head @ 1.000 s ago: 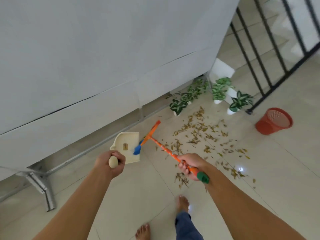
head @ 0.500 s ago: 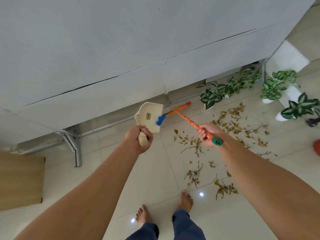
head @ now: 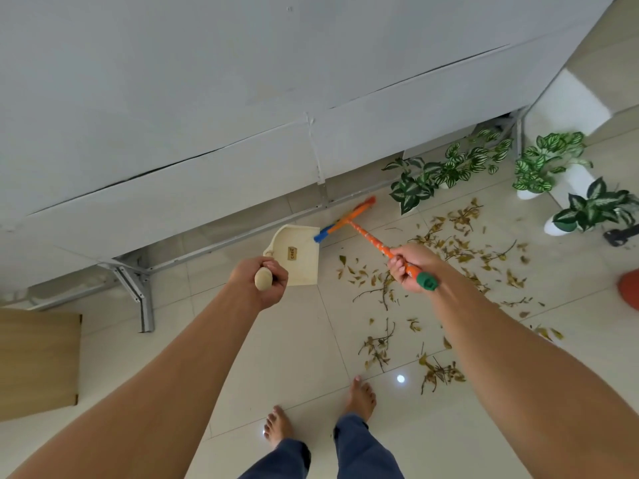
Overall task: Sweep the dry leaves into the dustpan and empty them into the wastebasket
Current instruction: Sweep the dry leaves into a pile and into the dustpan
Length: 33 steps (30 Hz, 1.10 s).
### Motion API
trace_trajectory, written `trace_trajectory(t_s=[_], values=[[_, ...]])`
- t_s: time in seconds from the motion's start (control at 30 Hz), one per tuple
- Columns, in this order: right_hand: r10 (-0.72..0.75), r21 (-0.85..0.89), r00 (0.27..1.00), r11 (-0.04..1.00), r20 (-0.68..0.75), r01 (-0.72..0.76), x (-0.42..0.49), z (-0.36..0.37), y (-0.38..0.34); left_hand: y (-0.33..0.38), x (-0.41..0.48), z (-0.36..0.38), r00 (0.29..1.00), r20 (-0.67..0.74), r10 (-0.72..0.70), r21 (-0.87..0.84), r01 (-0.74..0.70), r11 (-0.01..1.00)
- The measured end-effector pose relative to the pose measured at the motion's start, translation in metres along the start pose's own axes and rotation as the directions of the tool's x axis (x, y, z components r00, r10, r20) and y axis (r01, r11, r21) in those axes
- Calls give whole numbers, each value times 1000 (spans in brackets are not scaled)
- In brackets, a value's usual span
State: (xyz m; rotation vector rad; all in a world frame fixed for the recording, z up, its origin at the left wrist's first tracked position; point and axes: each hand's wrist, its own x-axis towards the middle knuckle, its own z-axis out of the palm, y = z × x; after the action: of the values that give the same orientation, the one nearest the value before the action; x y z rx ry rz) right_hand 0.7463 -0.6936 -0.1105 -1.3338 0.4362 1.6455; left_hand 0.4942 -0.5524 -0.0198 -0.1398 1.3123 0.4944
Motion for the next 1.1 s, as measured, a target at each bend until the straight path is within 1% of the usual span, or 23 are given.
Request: trace_trajectory(t_s=[0.13, 0.27, 0.37, 0.43, 0.53, 0.6, 0.67, 0.77, 0.93, 1.1], values=[[29, 21, 1000, 999, -2, -28, -1, -10, 1, -4, 0, -5, 1000, -19, 2, 30, -2, 1000], [-39, 25, 999, 999, -31, 39, -33, -9, 23, 1, -2, -9, 1000, -21, -3, 18, 4, 1000], [-67, 32, 998, 997, -9, 67, -34, -3, 29, 3, -6, -12, 1000, -24, 3, 2, -2, 1000], [-47, 51, 999, 998, 2, 47, -25, 2, 22, 2, -7, -13, 1000, -26, 8, -2, -8, 1000], [4, 64, 1000, 998, -31, -2, -13, 5, 16, -2, -7, -15, 1000, -21, 14, -3, -14, 1000], [3, 14, 997, 1000, -83, -1, -15, 8, 21, -6, -5, -18, 1000, -27, 17, -3, -17, 1000], [-32, -32, 993, 999, -115, 29, -28, 11, 31, -7, -3, -20, 999, -35, 17, -6, -18, 1000], [-89, -126, 990, 989, -107, 75, -56, 7, 54, -8, -4, -26, 999, -41, 11, -20, -12, 1000], [-51, -294, 997, 955, -58, 32, -77, 15, 84, -11, -19, -44, 997, -78, 25, -93, -32, 995], [-85, -441, 987, 897, -137, 16, -79, 19, 112, -16, -33, -84, 997, -78, 18, -116, -27, 993]])
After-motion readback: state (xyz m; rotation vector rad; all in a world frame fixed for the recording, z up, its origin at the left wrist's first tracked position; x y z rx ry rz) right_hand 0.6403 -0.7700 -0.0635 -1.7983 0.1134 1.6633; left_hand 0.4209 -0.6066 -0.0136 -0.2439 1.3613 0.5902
